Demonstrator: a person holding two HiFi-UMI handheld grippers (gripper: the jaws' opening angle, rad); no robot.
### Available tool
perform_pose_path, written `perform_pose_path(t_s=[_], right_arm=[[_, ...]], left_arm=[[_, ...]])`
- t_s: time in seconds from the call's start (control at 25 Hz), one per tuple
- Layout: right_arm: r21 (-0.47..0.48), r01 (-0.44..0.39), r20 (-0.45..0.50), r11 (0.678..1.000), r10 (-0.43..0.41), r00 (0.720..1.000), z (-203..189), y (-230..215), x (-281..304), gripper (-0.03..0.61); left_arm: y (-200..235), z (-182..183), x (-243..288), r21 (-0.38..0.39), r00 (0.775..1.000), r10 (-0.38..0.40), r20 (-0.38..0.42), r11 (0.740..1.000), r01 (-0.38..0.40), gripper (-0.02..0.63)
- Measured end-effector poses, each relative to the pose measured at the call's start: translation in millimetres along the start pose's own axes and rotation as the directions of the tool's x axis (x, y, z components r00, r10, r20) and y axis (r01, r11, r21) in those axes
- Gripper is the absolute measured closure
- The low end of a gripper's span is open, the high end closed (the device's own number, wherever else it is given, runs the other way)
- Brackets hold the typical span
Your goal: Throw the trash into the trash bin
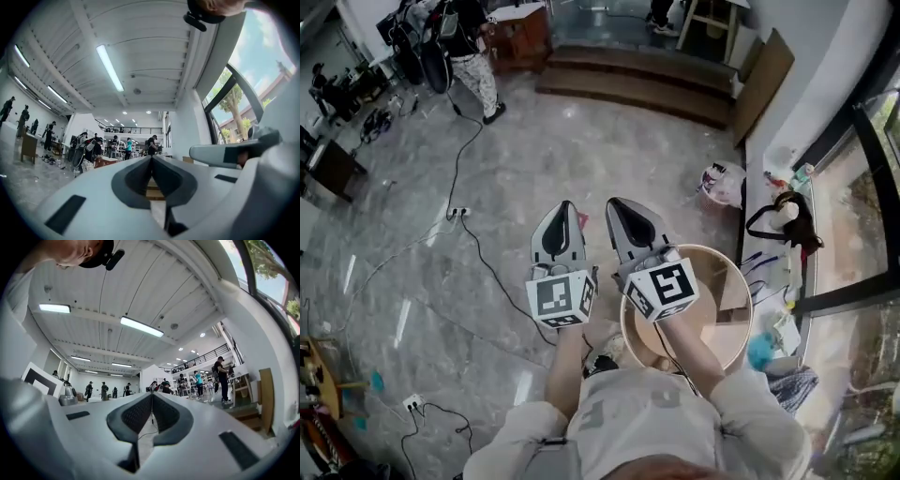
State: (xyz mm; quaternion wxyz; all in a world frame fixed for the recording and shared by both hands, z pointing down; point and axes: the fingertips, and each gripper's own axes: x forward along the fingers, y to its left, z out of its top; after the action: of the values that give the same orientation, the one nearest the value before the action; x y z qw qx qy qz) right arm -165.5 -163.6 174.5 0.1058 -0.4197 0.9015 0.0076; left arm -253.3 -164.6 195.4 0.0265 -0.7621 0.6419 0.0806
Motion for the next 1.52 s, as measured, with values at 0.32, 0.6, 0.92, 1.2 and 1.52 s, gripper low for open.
perform_pose_path(t_s=[0.32,0.6,0.92,1.2,1.52], right_arm=[[-0.003,-0.004,0.125,1.000,0.004,0.992,52.8,-7.3,-57.2,0.563],[0.072,0.013,0.114,0.997,-0.021,0.993,49.2,-14.2,-75.5,0.563],[0.049,0.034,0.086,0.998,-0.038,0.996,52.4,-17.2,-74.9,0.563],[0.011,0.055,0.052,0.998,-0.055,0.997,47.6,-14.0,-78.0,0.563],[-0.003,0.019,0.039,1.000,-0.019,0.999,45.5,1.2,-83.8,0.563]], left_arm=[[-74.7,46.7,-31.3,0.069,0.997,-0.082,0.005,0.994,0.082,0.601],[-85.7,57.2,-36.6,0.090,0.995,-0.097,0.012,0.991,0.096,0.601],[-89.5,62.4,-46.2,0.082,0.995,-0.098,0.018,0.992,0.096,0.601],[-88.6,62.9,-56.9,0.077,0.996,-0.085,0.016,0.994,0.084,0.601],[-88.1,66.7,-69.8,0.074,0.997,-0.071,0.022,0.995,0.069,0.601]])
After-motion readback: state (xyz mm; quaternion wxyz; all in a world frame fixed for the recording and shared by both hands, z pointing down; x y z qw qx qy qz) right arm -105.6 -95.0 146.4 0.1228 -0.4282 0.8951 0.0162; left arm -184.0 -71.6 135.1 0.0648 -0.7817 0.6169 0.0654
